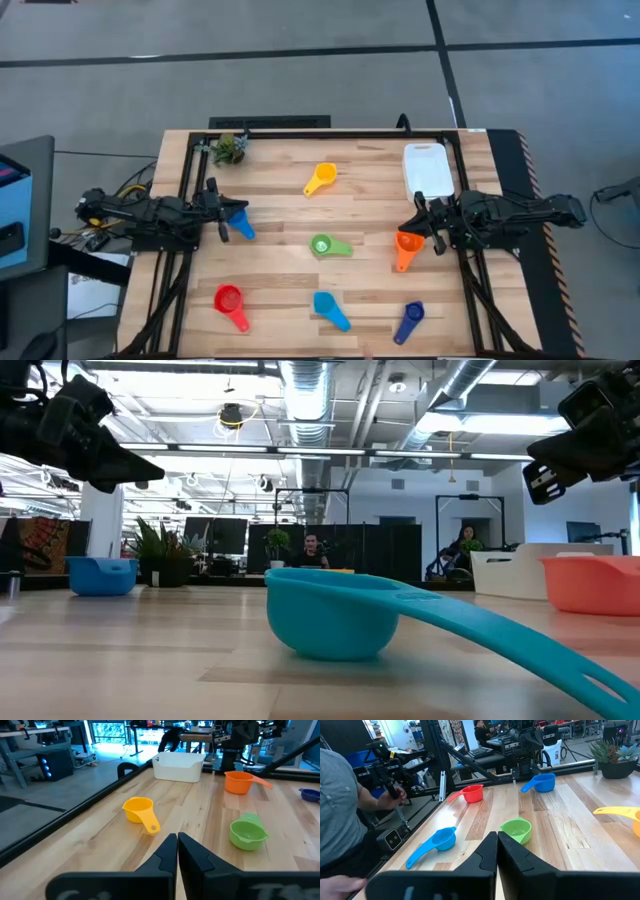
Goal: Nest measuring cups in basket
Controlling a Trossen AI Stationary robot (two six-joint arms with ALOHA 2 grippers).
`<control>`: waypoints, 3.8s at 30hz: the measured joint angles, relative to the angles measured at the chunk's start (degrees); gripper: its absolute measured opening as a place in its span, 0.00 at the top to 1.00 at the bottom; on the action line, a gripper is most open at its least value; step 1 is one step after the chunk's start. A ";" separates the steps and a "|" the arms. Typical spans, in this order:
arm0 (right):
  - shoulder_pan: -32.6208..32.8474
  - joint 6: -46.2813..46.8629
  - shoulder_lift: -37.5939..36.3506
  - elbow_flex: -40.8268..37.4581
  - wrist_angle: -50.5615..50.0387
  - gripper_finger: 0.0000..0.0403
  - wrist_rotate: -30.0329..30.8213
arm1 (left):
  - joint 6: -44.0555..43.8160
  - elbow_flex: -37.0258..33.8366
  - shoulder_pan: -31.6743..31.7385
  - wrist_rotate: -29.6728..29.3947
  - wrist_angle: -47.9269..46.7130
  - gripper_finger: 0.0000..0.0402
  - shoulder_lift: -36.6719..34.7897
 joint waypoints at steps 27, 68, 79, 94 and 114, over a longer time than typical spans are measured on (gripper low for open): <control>-0.11 -0.64 0.02 -0.02 -0.14 0.91 7.05 | -5.67 -0.11 0.00 -8.64 0.87 1.00 0.00; -9.55 21.07 5.22 -0.02 0.68 0.91 25.85 | 8.13 -0.07 -0.02 -21.17 4.24 0.87 0.77; -5.12 28.77 11.98 0.00 14.72 0.93 29.29 | -4.53 2.85 -0.02 -9.07 5.88 0.68 4.75; 9.23 31.52 31.19 8.82 14.61 0.87 54.68 | -14.98 4.95 -0.02 5.92 21.51 0.68 32.27; 24.10 32.31 48.50 30.26 -6.28 0.87 63.45 | -16.39 33.10 -0.37 1.06 23.41 0.68 72.55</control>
